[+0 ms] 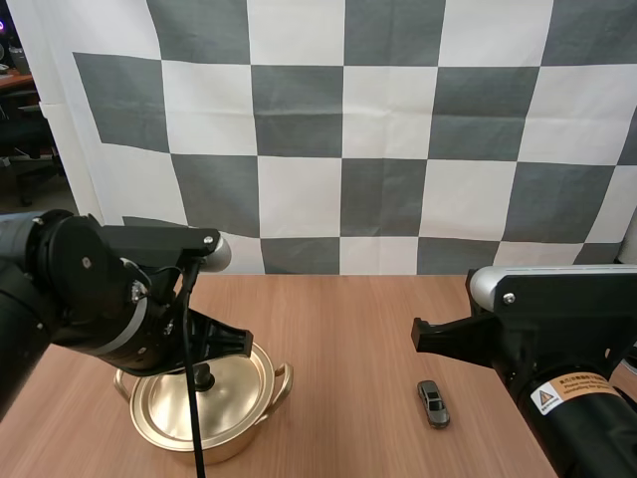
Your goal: Open the pot, put the car inside, and close it
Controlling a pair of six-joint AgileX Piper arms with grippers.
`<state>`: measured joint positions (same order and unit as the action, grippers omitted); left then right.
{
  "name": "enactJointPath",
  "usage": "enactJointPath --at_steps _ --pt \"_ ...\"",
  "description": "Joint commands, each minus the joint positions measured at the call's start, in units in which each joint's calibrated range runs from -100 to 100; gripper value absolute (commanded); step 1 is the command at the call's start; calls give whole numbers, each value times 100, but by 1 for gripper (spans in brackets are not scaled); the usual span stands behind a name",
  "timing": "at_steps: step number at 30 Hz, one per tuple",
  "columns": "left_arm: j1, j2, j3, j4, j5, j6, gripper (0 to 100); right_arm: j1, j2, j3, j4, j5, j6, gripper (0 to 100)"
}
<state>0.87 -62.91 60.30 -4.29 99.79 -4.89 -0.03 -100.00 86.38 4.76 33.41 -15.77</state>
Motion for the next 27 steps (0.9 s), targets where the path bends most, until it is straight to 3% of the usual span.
enactJointPath --at_steps 1,27 --pt "-5 -1 4 67 21 1 0 -4 0 -2 8 1 7 0" --pt "-5 12 4 204 21 110 0 -4 0 -2 8 1 7 0"
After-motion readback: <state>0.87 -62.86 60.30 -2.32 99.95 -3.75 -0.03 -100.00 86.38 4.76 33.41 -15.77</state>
